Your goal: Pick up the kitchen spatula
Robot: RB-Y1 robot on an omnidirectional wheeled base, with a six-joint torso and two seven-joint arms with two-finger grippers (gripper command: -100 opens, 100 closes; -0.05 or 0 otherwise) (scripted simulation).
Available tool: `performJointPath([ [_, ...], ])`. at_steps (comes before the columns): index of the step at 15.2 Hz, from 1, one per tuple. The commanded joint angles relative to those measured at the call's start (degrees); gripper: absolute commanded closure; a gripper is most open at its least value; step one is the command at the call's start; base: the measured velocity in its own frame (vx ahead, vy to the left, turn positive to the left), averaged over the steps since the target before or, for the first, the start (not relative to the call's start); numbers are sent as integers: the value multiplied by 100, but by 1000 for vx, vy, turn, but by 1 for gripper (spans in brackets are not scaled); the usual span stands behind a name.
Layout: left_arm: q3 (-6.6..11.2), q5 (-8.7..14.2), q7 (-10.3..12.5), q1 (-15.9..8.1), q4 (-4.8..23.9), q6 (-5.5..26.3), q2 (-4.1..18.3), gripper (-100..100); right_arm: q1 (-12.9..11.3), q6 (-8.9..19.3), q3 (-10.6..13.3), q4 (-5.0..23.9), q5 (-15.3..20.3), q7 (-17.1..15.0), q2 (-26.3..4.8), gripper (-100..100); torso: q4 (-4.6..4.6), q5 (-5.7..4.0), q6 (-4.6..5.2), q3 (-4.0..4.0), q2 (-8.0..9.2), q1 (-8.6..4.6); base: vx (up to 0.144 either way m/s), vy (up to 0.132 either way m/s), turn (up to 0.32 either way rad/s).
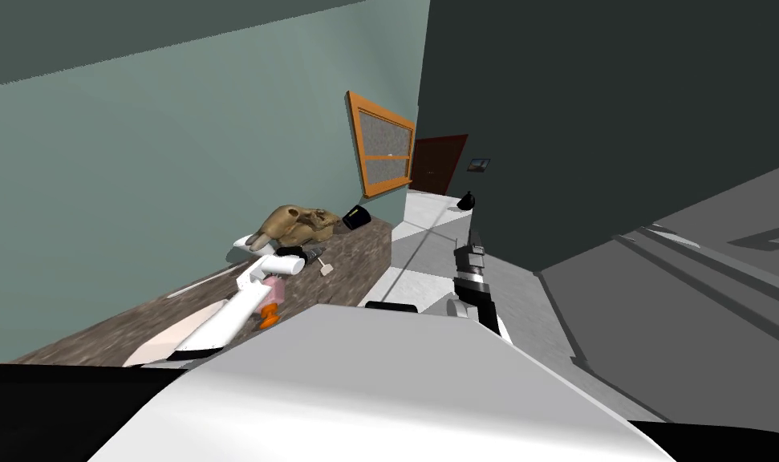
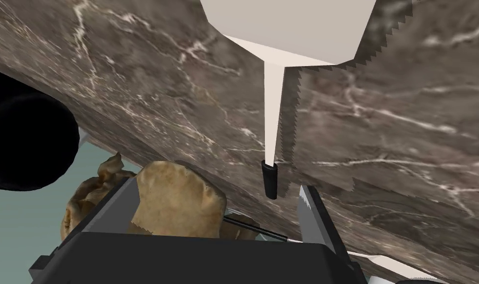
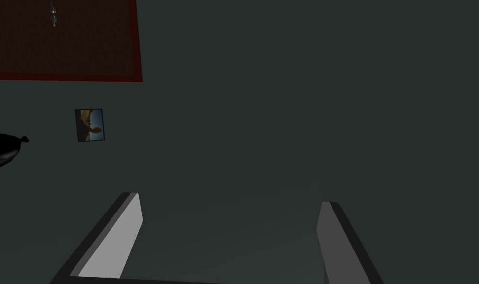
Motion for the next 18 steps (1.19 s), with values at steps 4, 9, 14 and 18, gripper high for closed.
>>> performJointPath([
  [4,30,169,-119,-104,178,555,153,-100,0,0,0,0,0,0,0,0,0,0,0,1,1,1,20,-24,-37],
  [9,59,385,-272,-254,428,1141,346,-100,0,0,0,0,0,0,0,0,1,0,0,2,3,0,20,-31,-41],
  [14,83,577,-408,-384,652,1673,511,-100,0,0,0,0,0,0,0,0,1,0,0,1,2,-1,21,-27,-43],
  [18,101,743,-524,-492,846,2094,645,-100,0,0,0,0,0,0,0,0,1,0,-1,2,3,2,20,-24,-34],
])
